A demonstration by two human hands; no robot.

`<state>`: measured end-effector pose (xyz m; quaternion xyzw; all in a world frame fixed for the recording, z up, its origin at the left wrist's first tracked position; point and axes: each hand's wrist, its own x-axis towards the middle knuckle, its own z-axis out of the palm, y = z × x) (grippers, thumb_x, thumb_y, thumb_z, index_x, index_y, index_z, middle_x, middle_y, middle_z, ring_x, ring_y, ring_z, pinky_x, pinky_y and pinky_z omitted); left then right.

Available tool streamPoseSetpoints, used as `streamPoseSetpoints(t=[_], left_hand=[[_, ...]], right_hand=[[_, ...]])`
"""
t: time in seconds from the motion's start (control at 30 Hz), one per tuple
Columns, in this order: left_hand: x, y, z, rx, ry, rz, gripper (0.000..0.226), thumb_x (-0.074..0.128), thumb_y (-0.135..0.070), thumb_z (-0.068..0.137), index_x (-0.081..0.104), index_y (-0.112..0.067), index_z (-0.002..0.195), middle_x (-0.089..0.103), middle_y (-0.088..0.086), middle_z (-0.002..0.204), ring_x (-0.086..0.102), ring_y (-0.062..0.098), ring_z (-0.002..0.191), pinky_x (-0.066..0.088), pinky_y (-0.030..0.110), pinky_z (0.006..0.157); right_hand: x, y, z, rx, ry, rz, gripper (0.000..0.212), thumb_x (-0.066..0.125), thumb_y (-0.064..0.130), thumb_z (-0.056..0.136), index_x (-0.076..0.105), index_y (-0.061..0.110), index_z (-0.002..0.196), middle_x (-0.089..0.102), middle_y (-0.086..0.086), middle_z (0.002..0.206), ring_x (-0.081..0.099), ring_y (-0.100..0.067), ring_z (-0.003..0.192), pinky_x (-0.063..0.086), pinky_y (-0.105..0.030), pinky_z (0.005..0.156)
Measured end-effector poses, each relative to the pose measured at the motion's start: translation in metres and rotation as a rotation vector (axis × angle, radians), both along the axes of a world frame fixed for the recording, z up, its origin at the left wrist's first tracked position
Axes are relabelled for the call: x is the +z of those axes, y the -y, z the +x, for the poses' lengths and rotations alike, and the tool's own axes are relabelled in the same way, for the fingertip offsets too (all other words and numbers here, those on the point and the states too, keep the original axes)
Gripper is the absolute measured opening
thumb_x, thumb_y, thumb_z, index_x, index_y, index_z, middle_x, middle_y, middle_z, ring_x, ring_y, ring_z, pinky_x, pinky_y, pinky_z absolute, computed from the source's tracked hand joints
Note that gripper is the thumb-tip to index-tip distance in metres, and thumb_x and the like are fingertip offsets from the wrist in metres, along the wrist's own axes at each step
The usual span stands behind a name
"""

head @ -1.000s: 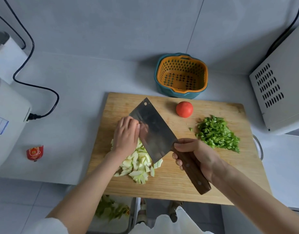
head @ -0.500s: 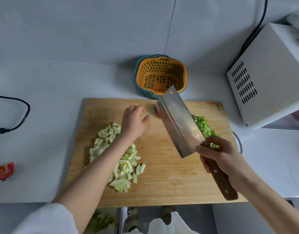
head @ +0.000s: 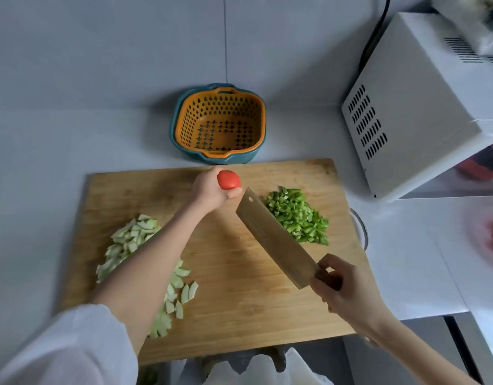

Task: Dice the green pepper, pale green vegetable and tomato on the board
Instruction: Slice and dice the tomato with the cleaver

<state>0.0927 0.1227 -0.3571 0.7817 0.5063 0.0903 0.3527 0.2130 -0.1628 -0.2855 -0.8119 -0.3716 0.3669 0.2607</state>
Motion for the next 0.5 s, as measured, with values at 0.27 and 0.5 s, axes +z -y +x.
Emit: streamPoseSetpoints(t=[0.27,0.5], left_hand=[[0.007,0.024,-0.063,0.468,0.267,-0.23,0.052,0.081,-0.038,0.069,0.054,-0.018,0.109,0.057,0.001,0.108,0.059,0.021,0.097,0.054,0.039,0.082],[0.003,0.045,-0.078,0.504,0.232,-0.298,0.058,0.083,-0.031,0.067,0.053,-0.013,0.113,0.058,0.005,0.106,0.063,0.022,0.092,0.058,0.039,0.075]], right_hand=[[-0.025,-0.014,0.005,0.228,0.033,-0.019,0.015,0.059,0.024,0.086,0.051,0.032,0.077,0.057,0.0,0.055,0.051,-0.015,0.045,0.044,-0.031,0.049],[-0.023,-0.039,0.043,0.178,0.01,0.012,0.01,0.062,0.019,0.083,0.06,0.022,0.074,0.06,-0.002,0.055,0.054,-0.014,0.045,0.048,-0.036,0.051]])
